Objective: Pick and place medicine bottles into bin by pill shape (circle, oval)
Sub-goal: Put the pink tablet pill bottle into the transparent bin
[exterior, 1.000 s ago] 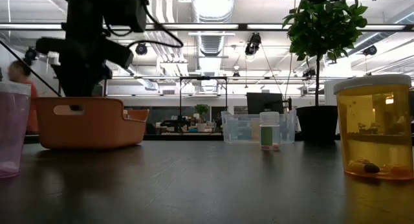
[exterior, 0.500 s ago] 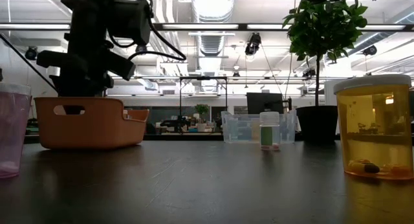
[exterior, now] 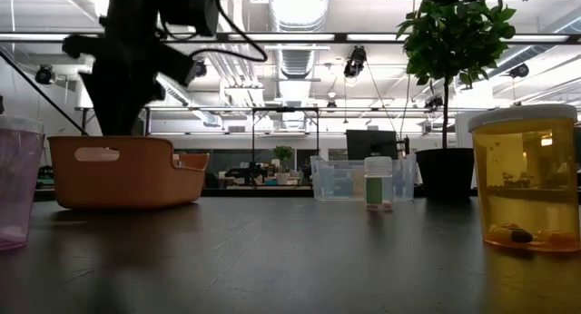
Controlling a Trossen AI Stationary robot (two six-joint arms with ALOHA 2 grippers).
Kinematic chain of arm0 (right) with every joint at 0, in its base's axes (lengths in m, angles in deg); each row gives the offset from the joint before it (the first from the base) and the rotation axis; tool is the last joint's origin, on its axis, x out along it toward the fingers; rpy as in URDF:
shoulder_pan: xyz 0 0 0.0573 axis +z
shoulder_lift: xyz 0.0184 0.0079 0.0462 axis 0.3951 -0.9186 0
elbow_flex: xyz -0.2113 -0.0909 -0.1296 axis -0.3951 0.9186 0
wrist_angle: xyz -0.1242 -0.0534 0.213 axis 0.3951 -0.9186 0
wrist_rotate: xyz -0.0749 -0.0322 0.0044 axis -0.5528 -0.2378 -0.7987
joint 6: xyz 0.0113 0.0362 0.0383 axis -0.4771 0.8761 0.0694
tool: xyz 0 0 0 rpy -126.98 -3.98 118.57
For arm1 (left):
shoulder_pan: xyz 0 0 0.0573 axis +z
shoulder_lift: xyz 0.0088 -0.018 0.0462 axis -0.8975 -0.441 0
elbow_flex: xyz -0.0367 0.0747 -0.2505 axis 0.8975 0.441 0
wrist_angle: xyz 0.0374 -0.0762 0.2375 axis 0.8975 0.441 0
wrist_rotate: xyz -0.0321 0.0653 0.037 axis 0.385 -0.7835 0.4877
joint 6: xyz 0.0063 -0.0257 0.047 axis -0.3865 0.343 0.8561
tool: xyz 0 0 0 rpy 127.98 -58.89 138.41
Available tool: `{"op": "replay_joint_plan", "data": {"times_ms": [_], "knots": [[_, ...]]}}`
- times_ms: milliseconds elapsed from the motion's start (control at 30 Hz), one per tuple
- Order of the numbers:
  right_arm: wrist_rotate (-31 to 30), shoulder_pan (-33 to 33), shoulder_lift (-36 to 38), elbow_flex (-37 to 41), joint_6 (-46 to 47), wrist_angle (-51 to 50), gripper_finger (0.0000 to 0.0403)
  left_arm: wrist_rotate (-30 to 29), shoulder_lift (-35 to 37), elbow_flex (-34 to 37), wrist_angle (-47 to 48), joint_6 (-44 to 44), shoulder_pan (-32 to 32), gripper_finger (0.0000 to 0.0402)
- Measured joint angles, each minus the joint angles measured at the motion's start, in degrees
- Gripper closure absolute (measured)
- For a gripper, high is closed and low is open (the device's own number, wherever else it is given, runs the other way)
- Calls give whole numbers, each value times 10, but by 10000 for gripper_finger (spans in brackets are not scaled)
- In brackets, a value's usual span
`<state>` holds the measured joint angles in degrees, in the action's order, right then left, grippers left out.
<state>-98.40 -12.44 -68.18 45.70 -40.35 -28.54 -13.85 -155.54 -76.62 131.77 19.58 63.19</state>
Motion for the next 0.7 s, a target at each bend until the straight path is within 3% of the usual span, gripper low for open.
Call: {"op": "replay_joint_plan", "data": {"times_ms": [267,467,700], "knots": [[0,0,0,0,3,0,213,2,14,-81,17,-13,-19,233],[0,0,0,0,21,0,213,-42,61,-72,-133,67,-70,233],[0,0,0,0,107,5,213,-93,134,10,-342,155,-121,233]]}}
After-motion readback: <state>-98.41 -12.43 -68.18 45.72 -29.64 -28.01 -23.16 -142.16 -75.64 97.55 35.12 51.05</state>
